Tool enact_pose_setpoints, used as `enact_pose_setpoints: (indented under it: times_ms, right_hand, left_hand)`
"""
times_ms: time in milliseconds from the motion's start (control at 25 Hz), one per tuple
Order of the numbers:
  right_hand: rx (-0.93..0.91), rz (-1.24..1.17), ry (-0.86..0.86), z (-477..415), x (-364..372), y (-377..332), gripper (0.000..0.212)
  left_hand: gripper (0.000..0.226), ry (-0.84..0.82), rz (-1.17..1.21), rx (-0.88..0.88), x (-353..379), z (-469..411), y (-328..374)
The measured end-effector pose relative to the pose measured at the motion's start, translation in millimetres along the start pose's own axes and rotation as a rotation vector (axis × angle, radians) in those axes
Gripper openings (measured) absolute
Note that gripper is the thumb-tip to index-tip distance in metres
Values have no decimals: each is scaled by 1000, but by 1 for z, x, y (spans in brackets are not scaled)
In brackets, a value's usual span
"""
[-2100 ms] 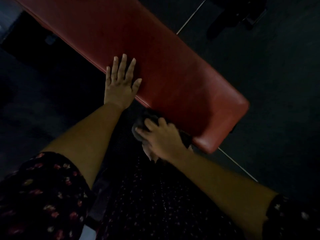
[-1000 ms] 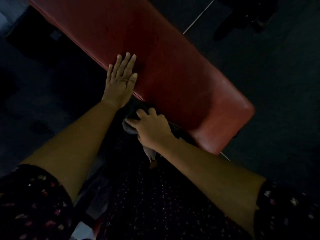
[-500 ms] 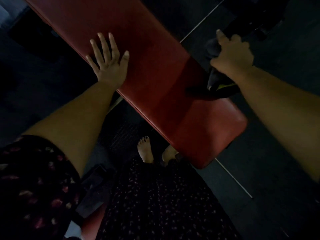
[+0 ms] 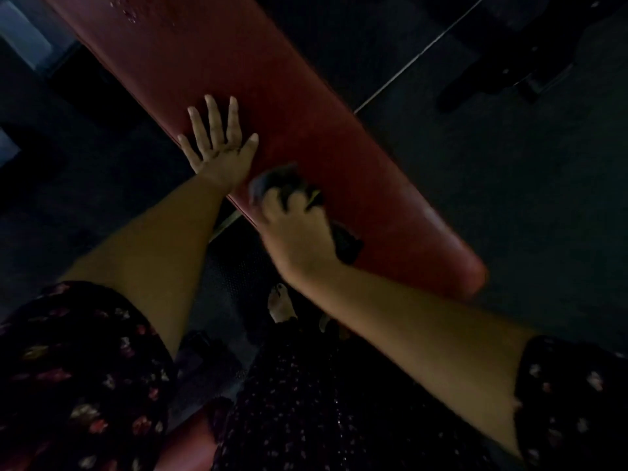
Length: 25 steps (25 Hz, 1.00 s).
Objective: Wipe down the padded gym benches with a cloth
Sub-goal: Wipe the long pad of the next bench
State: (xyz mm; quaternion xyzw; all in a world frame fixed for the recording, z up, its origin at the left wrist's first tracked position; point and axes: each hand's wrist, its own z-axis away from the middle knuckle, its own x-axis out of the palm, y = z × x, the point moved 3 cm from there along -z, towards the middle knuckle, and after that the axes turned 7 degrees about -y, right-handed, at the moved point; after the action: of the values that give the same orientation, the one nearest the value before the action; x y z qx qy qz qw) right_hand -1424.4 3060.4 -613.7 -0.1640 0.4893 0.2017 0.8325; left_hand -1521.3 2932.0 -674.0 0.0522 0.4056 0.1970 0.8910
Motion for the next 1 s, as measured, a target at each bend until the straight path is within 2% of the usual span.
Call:
enact_pose_setpoints:
  times_ms: [120,200,320,400,480,600,680,760,840,880,920,1000]
  right_hand:
    - [-395,156,-192,6,19,-57,68]
    - [-416,183,-168,0,19,-58,64]
    - [-219,55,-115,-12,10,-23,75]
    - [-99,24,-67,-13,4,18,66]
    - [101,-25,-15,-16,-5,71,56]
    - [351,-33,-8,-21,-17,127,59]
    - [464,-117,-13,-30,-23,143,66]
    - [632,-354,-23,-42,-27,145,73]
    - [826,-621,-25,-54,-27,129,77]
    - [883,-679,-33,-58,-28,113,79]
    - [897,-679,-42,-64,-29,92,82]
    - [809,-596,-35,-71,-32,42,86]
  left_hand:
    - [66,-6,29,16,1,-1,-3]
    - [66,4,19,24,3,-2,-3]
    - [65,40,8,39,3,-4,-4]
    - [63,114,88,55,3,-1,-8]
    - [60,247,236,126,0,5,-17]
    - [57,329,270,234,-11,11,-36]
    - [55,358,185,267,-24,9,-49]
    - [54,370,43,325,-41,1,-63]
    - [54,365,-184,422,-54,-11,-83]
    - [55,352,-308,488,-58,-18,-93]
    - [58,329,-416,553,-63,-24,-103]
    - [62,265,-548,634,-72,-33,-116]
